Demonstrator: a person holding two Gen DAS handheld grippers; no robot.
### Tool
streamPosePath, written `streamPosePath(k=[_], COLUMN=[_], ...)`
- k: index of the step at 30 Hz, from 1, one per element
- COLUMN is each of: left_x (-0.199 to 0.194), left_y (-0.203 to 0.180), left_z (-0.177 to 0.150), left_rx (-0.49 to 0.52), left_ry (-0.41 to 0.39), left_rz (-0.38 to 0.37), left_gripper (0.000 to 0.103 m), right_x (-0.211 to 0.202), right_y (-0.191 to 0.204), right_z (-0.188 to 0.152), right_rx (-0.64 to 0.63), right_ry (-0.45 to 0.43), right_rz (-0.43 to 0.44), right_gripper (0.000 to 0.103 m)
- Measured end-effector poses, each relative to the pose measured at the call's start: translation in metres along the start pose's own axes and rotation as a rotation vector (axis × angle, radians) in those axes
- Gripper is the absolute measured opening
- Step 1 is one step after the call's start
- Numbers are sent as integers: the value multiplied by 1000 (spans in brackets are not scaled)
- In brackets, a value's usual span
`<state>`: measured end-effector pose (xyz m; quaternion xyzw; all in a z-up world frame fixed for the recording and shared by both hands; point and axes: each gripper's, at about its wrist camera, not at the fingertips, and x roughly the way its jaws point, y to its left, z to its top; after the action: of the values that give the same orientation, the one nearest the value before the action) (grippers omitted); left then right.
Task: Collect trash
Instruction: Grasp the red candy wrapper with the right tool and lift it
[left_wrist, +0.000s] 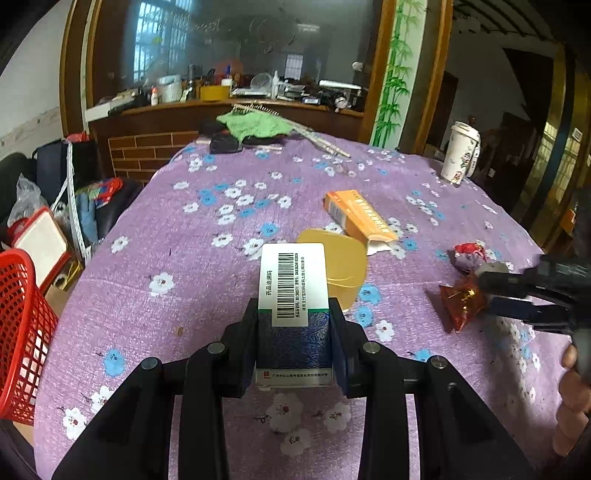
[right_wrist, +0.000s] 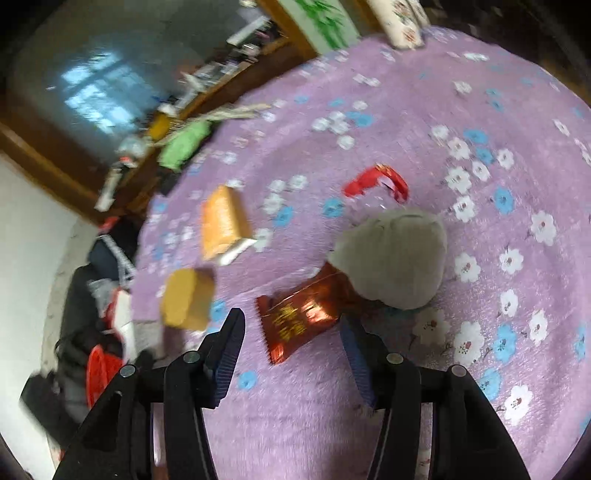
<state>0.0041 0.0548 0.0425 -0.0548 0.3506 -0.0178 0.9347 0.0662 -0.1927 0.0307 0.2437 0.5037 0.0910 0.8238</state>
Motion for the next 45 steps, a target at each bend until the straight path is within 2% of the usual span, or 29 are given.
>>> streamPosePath(k=[2,4,9,13,14,15,18,22,24,26,30,45], left_x=[-2,-3,-3,0,1,2,1,0,1,1,1,1], left_y=[-3,-3,-1,1,3,4,5,7,8,9,9,8], left_z=[-1,-1,-1,-1,0,0,0,1,1,1,2,1], left_rx=[10,12,5,-4,-11,-15,-19,-28,-34,-38,-43,-36], left_ry=[-4,-6,2,13,20,22,15,2,5,8,3,-5], left_rz=[-7,-12,-24,-25,-27,-27,-19,-8,-4,-2,2,-3], left_gripper=[33,33,33,33,33,33,33,33,33,33,33,33], right_x=[6,14,36,43,44,43,36,18,13,12,13,10], right_y=[5,17,51,57,56,51,50,67,75,81,91,90], right_z=[4,9,5,-7,-10,-12,-14,-27,-33,-40,-47,-51], right_rx=[2,-45,-241,-336,-347,-334,-340,-447,-488,-537,-599,-588], right_ry=[-3,-9,22,29,27,16,-44,-211,-244,-258,-265,-268], right_rz=[-35,-112,-223,-276,-282,-265,-169,-89,-42,-23,-41,-20], right_gripper=[59,59,58,49,40,35,34,34,34,34,34,34])
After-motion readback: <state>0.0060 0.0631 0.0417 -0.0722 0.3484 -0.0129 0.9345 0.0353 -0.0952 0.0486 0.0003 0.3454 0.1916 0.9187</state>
